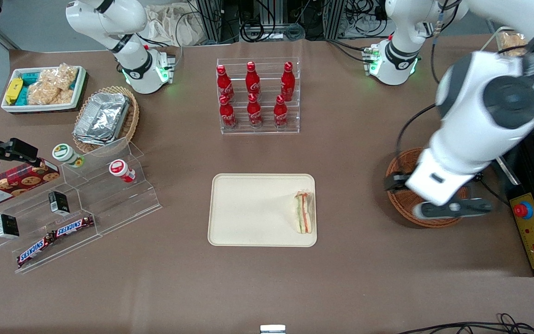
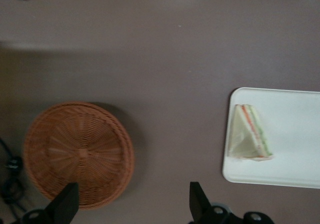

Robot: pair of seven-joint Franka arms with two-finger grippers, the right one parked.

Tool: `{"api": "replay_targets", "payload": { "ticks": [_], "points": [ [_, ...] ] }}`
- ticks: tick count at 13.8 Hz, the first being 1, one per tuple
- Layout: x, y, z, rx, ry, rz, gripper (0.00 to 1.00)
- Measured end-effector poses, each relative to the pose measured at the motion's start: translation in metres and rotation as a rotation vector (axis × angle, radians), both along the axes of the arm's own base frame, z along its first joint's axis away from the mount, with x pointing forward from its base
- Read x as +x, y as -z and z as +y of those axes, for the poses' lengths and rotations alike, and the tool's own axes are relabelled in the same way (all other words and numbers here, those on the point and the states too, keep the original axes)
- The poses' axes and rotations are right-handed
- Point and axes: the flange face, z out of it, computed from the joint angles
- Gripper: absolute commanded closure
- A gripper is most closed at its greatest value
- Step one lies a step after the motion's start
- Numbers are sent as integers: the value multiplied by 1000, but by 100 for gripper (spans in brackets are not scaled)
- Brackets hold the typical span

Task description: Place sandwich from basket to tray

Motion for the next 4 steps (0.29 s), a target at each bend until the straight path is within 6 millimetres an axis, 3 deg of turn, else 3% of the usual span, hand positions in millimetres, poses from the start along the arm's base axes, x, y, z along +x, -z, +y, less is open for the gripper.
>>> {"api": "replay_targets", "payload": {
  "ticks": [2, 4],
  "points": [
    [-1, -19, 50, 10, -12, -2, 1],
    [-3, -24, 87, 18, -52, 12, 1]
  ]
}}
